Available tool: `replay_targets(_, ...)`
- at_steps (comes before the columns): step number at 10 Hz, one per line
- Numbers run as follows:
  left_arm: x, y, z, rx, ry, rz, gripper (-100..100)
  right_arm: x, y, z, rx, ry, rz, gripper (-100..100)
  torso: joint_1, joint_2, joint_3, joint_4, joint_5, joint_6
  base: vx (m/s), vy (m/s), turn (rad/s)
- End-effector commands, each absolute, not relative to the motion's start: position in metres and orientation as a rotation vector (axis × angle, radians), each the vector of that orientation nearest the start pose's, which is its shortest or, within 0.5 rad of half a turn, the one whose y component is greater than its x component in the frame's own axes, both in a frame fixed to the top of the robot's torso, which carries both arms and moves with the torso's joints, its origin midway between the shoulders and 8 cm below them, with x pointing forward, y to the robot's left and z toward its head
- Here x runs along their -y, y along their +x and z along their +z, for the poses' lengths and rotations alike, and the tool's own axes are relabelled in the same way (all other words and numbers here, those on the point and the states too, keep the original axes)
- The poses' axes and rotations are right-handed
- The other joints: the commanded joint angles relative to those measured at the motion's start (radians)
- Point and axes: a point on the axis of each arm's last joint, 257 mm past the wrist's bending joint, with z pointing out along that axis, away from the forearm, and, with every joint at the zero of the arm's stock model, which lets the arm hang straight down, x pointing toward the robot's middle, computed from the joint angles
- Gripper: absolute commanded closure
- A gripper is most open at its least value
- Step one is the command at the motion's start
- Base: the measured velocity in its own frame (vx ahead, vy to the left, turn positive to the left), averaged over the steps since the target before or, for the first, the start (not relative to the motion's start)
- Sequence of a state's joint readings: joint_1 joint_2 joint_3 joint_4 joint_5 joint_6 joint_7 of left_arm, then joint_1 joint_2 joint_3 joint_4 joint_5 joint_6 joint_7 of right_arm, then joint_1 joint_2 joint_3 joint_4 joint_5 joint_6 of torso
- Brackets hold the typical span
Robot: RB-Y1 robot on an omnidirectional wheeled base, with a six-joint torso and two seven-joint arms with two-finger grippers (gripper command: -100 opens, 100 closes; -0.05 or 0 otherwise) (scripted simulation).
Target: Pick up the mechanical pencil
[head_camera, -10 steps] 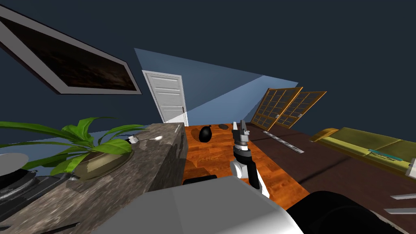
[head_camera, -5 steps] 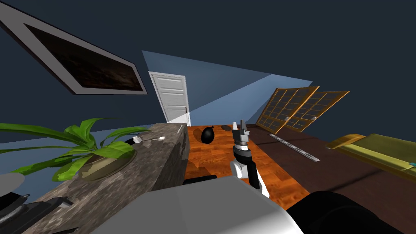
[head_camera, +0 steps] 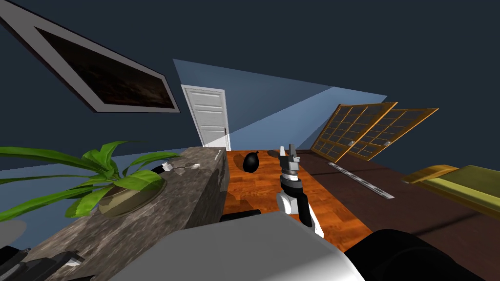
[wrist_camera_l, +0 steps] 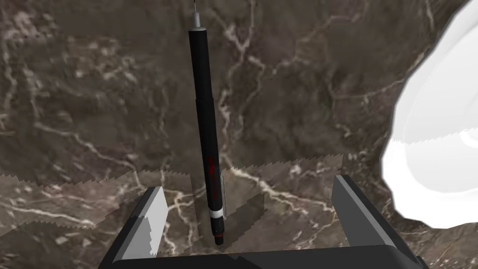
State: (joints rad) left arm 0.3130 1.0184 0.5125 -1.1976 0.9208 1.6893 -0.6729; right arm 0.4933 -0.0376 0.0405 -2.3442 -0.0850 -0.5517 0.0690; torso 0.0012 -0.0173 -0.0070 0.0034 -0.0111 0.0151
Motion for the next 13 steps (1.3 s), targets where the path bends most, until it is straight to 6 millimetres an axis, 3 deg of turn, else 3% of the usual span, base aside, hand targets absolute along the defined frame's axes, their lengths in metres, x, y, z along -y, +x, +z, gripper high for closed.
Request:
replay_targets(1,-0.639,0.095,-0.341,-2.283,-2.343,0.192,-100,0.268,0.322,0.063,-0.522,0.570,1.363,0,0.000,0.000,0.000,0.000,0.000,0.000,-0.113,0.026,0.003)
replay_targets(2,-0.636,0.096,-0.350,-2.277,-2.346,0.178,-100,0.268,0.322,0.063,-0.522,0.570,1.363,0,0.001,0.003,0.002,0.001,0.000,0.000,-0.096,0.021,0.001)
replay_targets(3,-0.638,0.096,-0.344,-2.283,-2.344,0.187,-100,0.268,0.322,0.063,-0.522,0.570,1.363,0,0.001,0.003,0.002,0.001,0.000,0.000,-0.038,0.007,-0.008)
replay_targets(4,-0.638,0.097,-0.345,-2.280,-2.342,0.184,100,0.268,0.322,0.063,-0.522,0.570,1.363,0,0.000,0.001,0.001,0.000,0.000,-0.001,-0.004,0.000,-0.018)
replay_targets(8,-0.638,0.097,-0.345,-2.282,-2.341,0.184,100,0.268,0.322,0.063,-0.522,0.570,1.363,0,0.000,-0.002,-0.001,-0.001,0.000,-0.001,-0.001,0.000,0.003)
replay_targets(9,-0.638,0.097,-0.345,-2.282,-2.341,0.184,0,0.268,0.322,0.063,-0.522,0.570,1.363,0,0.000,-0.002,-0.001,-0.001,0.000,-0.001,0.000,0.000,0.000)
replay_targets(10,-0.642,0.094,-0.332,-2.289,-2.341,0.206,100,0.268,0.322,0.063,-0.522,0.570,1.363,0,0.000,-0.003,-0.001,-0.001,0.000,-0.001,0.071,-0.021,0.007)
replay_targets(12,-0.642,0.093,-0.330,-2.290,-2.338,0.210,100,0.268,0.322,0.063,-0.522,0.570,1.363,0,-0.002,-0.010,-0.005,-0.002,-0.001,0.000,0.083,-0.010,0.005)
replay_targets(13,-0.642,0.093,-0.329,-2.291,-2.339,0.211,0,0.268,0.322,0.063,-0.522,0.570,1.363,0,-0.001,-0.008,-0.004,-0.002,0.000,0.000,0.008,-0.002,-0.004)
